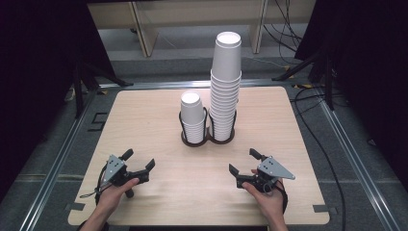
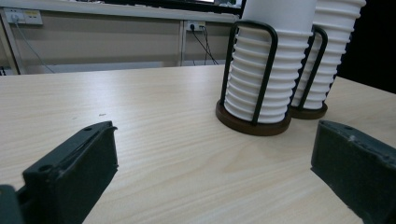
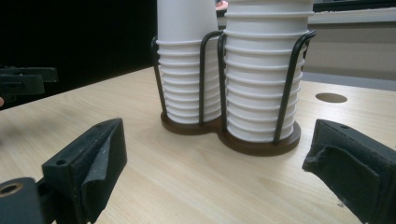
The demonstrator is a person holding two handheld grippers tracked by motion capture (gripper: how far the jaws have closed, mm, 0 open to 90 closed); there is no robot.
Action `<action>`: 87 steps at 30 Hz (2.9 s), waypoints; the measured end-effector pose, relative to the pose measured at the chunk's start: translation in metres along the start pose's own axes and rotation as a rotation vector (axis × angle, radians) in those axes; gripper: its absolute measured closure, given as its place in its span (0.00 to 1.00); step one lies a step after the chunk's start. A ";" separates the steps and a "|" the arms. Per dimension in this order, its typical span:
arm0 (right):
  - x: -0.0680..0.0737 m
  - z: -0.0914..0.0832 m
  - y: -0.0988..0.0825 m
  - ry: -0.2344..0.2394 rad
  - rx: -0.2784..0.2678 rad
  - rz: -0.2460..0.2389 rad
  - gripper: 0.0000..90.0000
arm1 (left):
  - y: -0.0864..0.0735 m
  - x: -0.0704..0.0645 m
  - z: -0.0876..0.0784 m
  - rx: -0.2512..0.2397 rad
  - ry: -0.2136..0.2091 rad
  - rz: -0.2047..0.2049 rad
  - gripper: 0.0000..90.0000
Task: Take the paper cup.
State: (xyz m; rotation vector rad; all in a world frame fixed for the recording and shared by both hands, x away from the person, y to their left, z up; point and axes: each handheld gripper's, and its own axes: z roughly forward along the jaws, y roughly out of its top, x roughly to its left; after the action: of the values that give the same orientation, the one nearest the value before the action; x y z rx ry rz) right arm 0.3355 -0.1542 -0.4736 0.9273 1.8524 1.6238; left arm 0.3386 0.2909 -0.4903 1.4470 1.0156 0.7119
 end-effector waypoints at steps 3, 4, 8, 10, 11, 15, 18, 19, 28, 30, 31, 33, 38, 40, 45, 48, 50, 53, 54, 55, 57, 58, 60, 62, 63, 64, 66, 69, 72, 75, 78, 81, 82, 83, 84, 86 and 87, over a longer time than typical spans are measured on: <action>-0.001 -0.002 0.003 -0.004 -0.009 0.020 0.05 | 0.006 -0.004 0.007 -0.022 -0.012 -0.004 0.00; -0.001 -0.002 0.003 -0.004 -0.009 0.020 0.05 | 0.006 -0.004 0.007 -0.022 -0.012 -0.004 0.00; -0.005 -0.005 0.009 -0.025 -0.007 0.009 0.05 | 0.014 -0.010 0.014 -0.031 -0.052 0.033 0.00; -0.006 -0.003 0.012 -0.031 -0.019 -0.011 0.05 | 0.020 -0.013 0.018 -0.041 -0.065 0.040 0.00; -0.007 -0.004 0.014 -0.038 -0.020 -0.004 0.05 | 0.022 -0.015 0.021 -0.061 -0.082 0.043 0.01; -0.007 -0.003 0.021 -0.050 -0.029 0.009 0.05 | 0.034 -0.021 0.028 -0.062 -0.098 0.055 0.01; -0.007 -0.002 0.025 -0.056 -0.043 0.004 0.05 | 0.040 -0.025 0.036 -0.092 -0.114 0.058 0.01; -0.008 -0.002 0.027 -0.058 -0.053 -0.006 0.05 | 0.043 -0.025 0.037 -0.082 -0.117 0.067 0.01; -0.015 0.008 0.040 -0.067 -0.055 -0.002 0.05 | 0.063 -0.040 0.059 -0.122 -0.164 0.113 0.01; -0.017 0.011 0.049 -0.076 -0.070 -0.004 0.05 | 0.070 -0.045 0.066 -0.132 -0.177 0.132 0.01; -0.018 0.013 0.052 -0.070 -0.083 -0.008 0.05 | 0.073 -0.047 0.069 -0.137 -0.179 0.136 0.01; -0.019 0.015 0.060 -0.069 -0.096 -0.010 0.05 | 0.079 -0.051 0.073 -0.146 -0.188 0.149 0.01; -0.022 0.020 0.074 -0.076 -0.104 -0.035 0.05 | 0.092 -0.057 0.081 -0.172 -0.216 0.188 0.01; -0.022 0.022 0.080 -0.085 -0.092 -0.036 0.05 | 0.098 -0.060 0.084 -0.180 -0.226 0.194 0.01; -0.028 0.028 0.096 -0.076 -0.115 -0.059 0.05 | 0.107 -0.068 0.092 -0.180 -0.235 0.193 0.01; -0.028 0.033 0.107 -0.065 -0.125 -0.038 0.05 | 0.115 -0.073 0.097 -0.190 -0.248 0.209 0.01; -0.031 0.035 0.115 -0.072 -0.134 -0.055 0.05 | 0.121 -0.077 0.102 -0.198 -0.260 0.218 0.01; -0.034 0.039 0.126 -0.083 -0.143 -0.073 0.05 | 0.129 -0.082 0.110 -0.203 -0.275 0.224 0.01; -0.035 0.040 0.129 -0.084 -0.144 -0.076 0.05 | 0.131 -0.085 0.113 -0.205 -0.278 0.225 0.01; -0.036 0.042 0.134 -0.086 -0.155 -0.070 0.05 | 0.133 -0.086 0.115 -0.206 -0.281 0.236 0.01; -0.037 0.044 0.139 -0.093 -0.173 -0.070 0.05 | 0.138 -0.093 0.122 -0.206 -0.298 0.251 0.01; -0.038 0.044 0.142 -0.090 -0.163 -0.074 0.05 | 0.139 -0.095 0.125 -0.205 -0.303 0.257 0.01; -0.039 0.046 0.147 -0.087 -0.161 -0.075 0.05 | 0.140 -0.097 0.128 -0.207 -0.307 0.258 0.02; -0.039 0.048 0.149 -0.089 -0.171 -0.075 0.05 | 0.142 -0.099 0.133 -0.204 -0.312 0.257 0.02; -0.039 0.049 0.151 -0.090 -0.173 -0.060 0.05 | 0.143 -0.101 0.135 -0.201 -0.313 0.261 0.02; -0.040 0.050 0.157 -0.087 -0.174 -0.067 0.05 | 0.146 -0.104 0.139 -0.202 -0.319 0.270 0.02; -0.040 0.052 0.163 -0.085 -0.179 -0.061 0.05 | 0.148 -0.105 0.141 -0.203 -0.319 0.268 0.02; -0.042 0.054 0.171 -0.096 -0.197 -0.070 0.05 | 0.154 -0.108 0.149 -0.200 -0.315 0.282 0.03; -0.046 0.059 0.187 -0.094 -0.208 -0.073 0.06 | 0.159 -0.112 0.157 -0.197 -0.317 0.289 0.04; -0.045 0.064 0.199 -0.084 -0.211 -0.068 0.06 | 0.165 -0.117 0.166 -0.193 -0.322 0.289 0.04; -0.046 0.068 0.206 -0.091 -0.217 -0.083 0.06 | 0.167 -0.119 0.171 -0.184 -0.319 0.275 0.05; -0.046 0.076 0.216 -0.082 -0.217 -0.076 0.06 | 0.170 -0.123 0.179 -0.173 -0.325 0.280 0.06; -0.047 0.079 0.219 -0.082 -0.216 -0.075 0.06 | 0.171 -0.125 0.181 -0.172 -0.329 0.276 0.06; -0.048 0.081 0.223 -0.084 -0.215 -0.094 0.06 | 0.173 -0.126 0.183 -0.171 -0.330 0.277 0.06; -0.047 0.086 0.228 -0.081 -0.207 -0.084 0.06 | 0.176 -0.128 0.187 -0.173 -0.331 0.271 0.06; -0.048 0.091 0.233 -0.081 -0.211 -0.097 0.06 | 0.179 -0.129 0.190 -0.175 -0.335 0.262 0.06; -0.048 0.091 0.233 -0.081 -0.211 -0.097 0.06 | 0.179 -0.129 0.190 -0.175 -0.335 0.262 0.06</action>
State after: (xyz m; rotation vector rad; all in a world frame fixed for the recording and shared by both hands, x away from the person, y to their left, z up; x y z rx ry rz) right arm 0.4726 -0.1202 -0.2617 0.7875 1.6108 1.6593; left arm 0.4824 0.0986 -0.3256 1.4975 0.4998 0.6961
